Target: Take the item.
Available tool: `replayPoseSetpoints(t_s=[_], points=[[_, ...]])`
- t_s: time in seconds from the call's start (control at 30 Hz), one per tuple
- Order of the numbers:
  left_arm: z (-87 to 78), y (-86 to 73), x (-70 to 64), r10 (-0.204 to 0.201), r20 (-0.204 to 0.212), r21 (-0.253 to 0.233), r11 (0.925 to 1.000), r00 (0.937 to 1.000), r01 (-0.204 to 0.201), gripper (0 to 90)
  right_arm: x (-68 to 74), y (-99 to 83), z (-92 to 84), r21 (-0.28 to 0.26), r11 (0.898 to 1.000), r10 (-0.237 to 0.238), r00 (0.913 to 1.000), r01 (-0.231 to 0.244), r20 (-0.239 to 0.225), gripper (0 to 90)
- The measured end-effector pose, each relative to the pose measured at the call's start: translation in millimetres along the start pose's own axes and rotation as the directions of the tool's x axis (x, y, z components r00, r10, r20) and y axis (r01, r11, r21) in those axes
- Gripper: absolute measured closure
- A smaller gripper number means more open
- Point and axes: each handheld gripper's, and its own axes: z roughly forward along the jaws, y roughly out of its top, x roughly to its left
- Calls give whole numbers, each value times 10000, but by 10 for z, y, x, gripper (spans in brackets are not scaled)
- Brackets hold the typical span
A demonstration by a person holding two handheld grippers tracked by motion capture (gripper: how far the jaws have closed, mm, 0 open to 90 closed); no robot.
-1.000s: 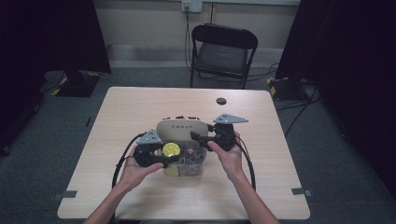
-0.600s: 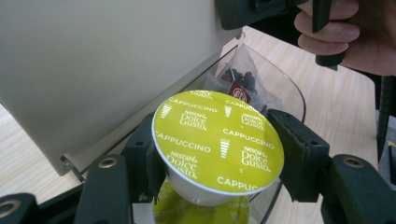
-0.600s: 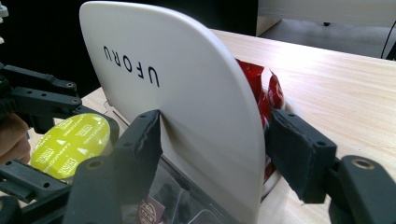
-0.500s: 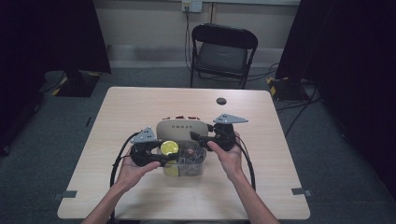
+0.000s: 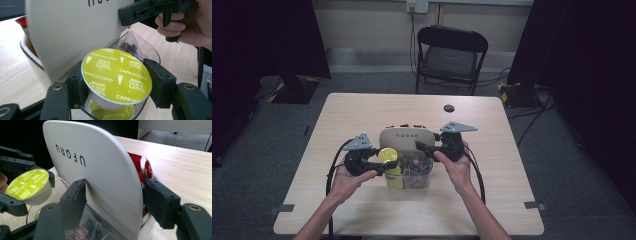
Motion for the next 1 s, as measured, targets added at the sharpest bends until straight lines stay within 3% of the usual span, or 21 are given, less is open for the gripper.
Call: replayPoseSetpoints(t_s=[0.3, 0.7, 1.0], points=[[-134, 36, 64, -99, -5, -241, 9997, 10000, 99, 407, 0, 0, 3, -2, 10000, -2, 10000, 2, 2, 350], [-337, 17, 159, -122, -490, -416, 9991, 9987, 101, 407, 3, -5, 18, 4, 10000, -13, 10000, 13, -53, 349], [-502, -34, 225, -386, -809, -617, 9975, 9960, 336, 407, 5, -6, 24, 2, 10000, -59, 10000, 59, -61, 349]])
